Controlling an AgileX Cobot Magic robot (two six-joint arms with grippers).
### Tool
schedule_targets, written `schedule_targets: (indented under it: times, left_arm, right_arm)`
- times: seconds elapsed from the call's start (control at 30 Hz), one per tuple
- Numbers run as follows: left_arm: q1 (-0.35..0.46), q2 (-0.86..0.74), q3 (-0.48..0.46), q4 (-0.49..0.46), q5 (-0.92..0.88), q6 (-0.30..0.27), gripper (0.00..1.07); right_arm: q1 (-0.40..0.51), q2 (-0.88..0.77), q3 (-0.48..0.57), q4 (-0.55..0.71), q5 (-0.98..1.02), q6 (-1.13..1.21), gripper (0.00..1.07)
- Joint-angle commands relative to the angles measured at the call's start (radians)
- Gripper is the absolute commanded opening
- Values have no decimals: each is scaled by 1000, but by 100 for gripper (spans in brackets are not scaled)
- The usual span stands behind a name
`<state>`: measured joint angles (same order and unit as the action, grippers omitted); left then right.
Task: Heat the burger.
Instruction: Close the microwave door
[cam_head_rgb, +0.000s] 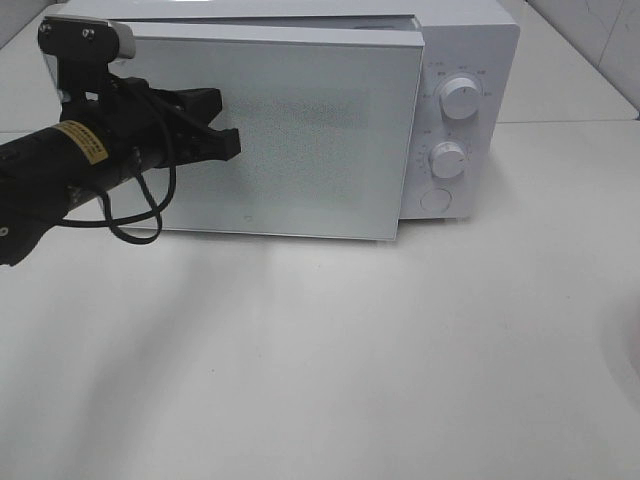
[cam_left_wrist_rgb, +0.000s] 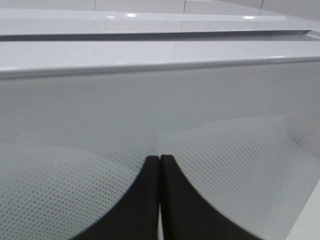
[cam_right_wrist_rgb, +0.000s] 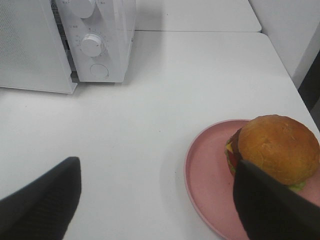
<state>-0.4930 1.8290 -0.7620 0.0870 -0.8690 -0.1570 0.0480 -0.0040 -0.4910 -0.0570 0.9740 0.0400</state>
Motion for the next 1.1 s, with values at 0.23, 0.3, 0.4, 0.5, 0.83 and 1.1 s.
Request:
schedule_targets:
  times: [0.23, 0.3, 0.4, 0.5, 0.83, 1.1]
  left_arm:
    - [-39, 49, -115, -37, 47, 6, 0]
    - [-45, 63, -139, -43, 54, 6, 0]
    - [-57, 83, -180, -45, 95, 5, 0]
    - [-72, 107, -234, -48, 122, 5, 0]
    - [-104, 171, -341, -87, 173, 9, 0]
    - [-119, 222, -441, -100, 236, 8, 0]
  right_arm:
    - [-5, -35, 1, 1, -12, -10, 75]
    - [-5, -35, 1, 1, -12, -10, 75]
    - [-5, -35, 1, 1, -12, -10, 75]
    - [-5, -35, 1, 1, -12, -10, 75]
    - [-5, -35, 1, 1, -12, -10, 75]
    - [-5, -35, 1, 1, -12, -10, 75]
